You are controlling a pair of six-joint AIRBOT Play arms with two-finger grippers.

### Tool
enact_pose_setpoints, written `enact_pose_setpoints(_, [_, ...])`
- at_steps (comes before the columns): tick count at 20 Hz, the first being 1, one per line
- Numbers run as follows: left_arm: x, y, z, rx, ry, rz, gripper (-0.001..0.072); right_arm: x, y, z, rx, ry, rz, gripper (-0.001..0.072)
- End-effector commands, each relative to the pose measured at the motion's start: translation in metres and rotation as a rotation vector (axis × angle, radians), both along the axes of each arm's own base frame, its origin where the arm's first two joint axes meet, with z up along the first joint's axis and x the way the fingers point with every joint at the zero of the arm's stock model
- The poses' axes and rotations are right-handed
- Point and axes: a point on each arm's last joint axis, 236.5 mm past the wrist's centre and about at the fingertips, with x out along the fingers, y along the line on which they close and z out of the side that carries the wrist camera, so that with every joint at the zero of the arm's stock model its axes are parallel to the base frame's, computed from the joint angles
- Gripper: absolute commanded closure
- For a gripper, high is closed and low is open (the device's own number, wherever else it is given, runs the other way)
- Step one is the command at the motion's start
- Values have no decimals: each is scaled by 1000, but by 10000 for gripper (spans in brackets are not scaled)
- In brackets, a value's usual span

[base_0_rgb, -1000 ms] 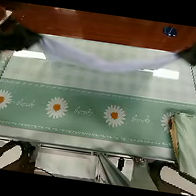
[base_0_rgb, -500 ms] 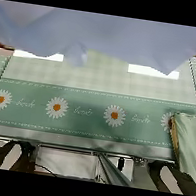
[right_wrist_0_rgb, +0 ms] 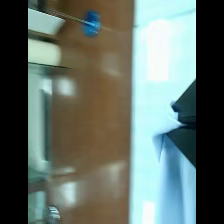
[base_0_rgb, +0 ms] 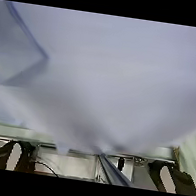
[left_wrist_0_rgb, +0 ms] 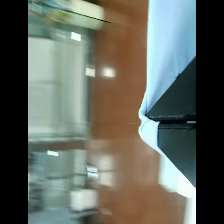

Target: Fold the shirts.

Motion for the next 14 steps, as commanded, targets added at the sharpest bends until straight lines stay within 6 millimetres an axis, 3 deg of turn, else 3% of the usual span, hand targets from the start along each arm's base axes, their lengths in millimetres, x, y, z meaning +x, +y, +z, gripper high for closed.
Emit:
enact_pose_setpoints(1, [30, 8, -74, -112, 184, -19, 681, 21, 3, -55, 62, 149, 35, 695])
enact_pose_setpoints(7, [134, 4, -243, -402, 491, -151, 681, 119, 3, -203, 246, 437, 121, 695])
enact_pose_setpoints(11, [220, -15, -312, -446, 564, -178, 681, 195, -10, -292, 353, 567, 120, 696])
enact_pose_setpoints(14, [292, -26, -345, -498, 571, -155, 682, 259, -26, -345, 454, 583, 69, 696])
